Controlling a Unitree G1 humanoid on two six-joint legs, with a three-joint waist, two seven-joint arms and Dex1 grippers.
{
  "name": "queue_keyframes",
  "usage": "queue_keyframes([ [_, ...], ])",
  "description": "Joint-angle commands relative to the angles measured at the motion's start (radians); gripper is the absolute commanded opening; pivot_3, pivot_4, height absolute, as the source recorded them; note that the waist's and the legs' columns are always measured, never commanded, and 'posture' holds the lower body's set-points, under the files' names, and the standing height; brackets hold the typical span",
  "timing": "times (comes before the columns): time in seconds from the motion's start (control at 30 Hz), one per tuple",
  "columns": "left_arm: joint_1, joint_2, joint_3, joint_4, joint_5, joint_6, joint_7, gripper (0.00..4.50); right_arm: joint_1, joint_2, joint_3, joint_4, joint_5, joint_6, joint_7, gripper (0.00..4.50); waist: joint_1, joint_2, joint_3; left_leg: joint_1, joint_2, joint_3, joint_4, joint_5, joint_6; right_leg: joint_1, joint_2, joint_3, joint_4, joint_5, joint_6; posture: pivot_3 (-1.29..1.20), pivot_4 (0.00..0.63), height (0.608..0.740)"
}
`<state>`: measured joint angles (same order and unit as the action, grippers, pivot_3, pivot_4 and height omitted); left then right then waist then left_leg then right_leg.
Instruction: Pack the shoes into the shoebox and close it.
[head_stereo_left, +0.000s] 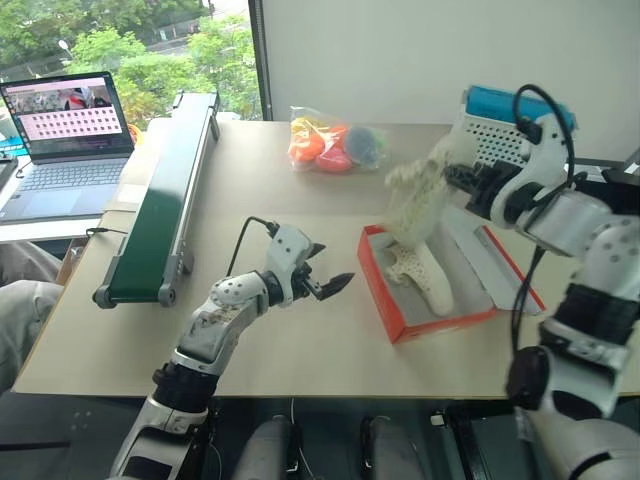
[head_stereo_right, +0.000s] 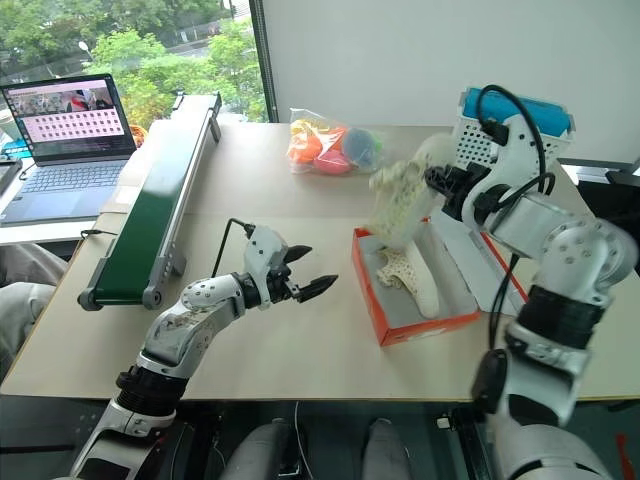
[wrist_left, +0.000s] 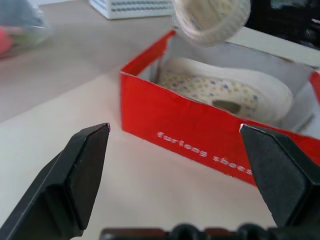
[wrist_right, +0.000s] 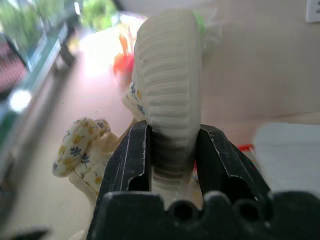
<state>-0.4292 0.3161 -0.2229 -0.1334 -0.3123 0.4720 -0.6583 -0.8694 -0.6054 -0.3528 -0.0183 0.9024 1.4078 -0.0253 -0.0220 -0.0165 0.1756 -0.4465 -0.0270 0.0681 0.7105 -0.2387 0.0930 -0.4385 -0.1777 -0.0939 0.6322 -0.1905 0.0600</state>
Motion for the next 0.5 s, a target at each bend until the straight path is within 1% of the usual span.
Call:
queue_keyframes([
  [0.03, 0.007, 0.035, -0.035, -0.019, 0.021, -0.099, -0.1, 4.46, -0.03, -0.105, 0.146, 0.017, -0.031, 0.066, 0.148, 1.34, 0.002, 0.0, 0.0, 0.0, 0.0, 0.0, 0.0, 0.0, 0.0, 0.0, 0.0, 0.0, -0.001, 0.0, -0.001, 0.0, 0.15, 0.699],
  [0.17, 0.005, 0.05, -0.055, 0.004, 0.04, -0.131, -0.138, 4.46, -0.035, -0.189, 0.282, 0.044, -0.086, 0.056, 0.282, 1.34, 0.011, 0.0, 0.0, -0.001, 0.0, 0.0, 0.0, -0.001, 0.002, 0.001, -0.001, -0.001, -0.002, 0.0, -0.001, 0.0, 0.15, 0.699],
  [0.33, 0.005, 0.042, -0.062, 0.013, 0.057, -0.142, -0.146, 4.46, -0.055, -0.257, 0.429, 0.057, -0.164, 0.01, 0.432, 1.34, 0.017, 0.0, 0.0, -0.004, -0.001, 0.0, 0.002, -0.002, 0.003, 0.0, -0.002, -0.002, -0.004, 0.001, 0.001, 0.0, 0.15, 0.699],
  [0.4, 0.01, 0.032, -0.063, 0.011, 0.06, -0.138, -0.135, 4.46, -0.052, -0.289, 0.541, 0.056, -0.23, -0.05, 0.512, 1.34, 0.021, 0.0, 0.0, -0.005, -0.001, 0.0, 0.003, -0.002, 0.003, 0.0, -0.002, -0.002, -0.004, 0.001, 0.001, 0.0, 0.15, 0.699],
  [0.5, 0.016, 0.022, -0.063, 0.009, 0.065, -0.135, -0.126, 4.46, -0.056, -0.306, 0.643, 0.057, -0.309, -0.12, 0.594, 1.34, 0.022, 0.0, 0.0, -0.005, -0.001, 0.0, 0.003, -0.002, 0.003, 0.0, -0.002, -0.003, -0.004, 0.001, 0.001, 0.0, 0.15, 0.699],
])
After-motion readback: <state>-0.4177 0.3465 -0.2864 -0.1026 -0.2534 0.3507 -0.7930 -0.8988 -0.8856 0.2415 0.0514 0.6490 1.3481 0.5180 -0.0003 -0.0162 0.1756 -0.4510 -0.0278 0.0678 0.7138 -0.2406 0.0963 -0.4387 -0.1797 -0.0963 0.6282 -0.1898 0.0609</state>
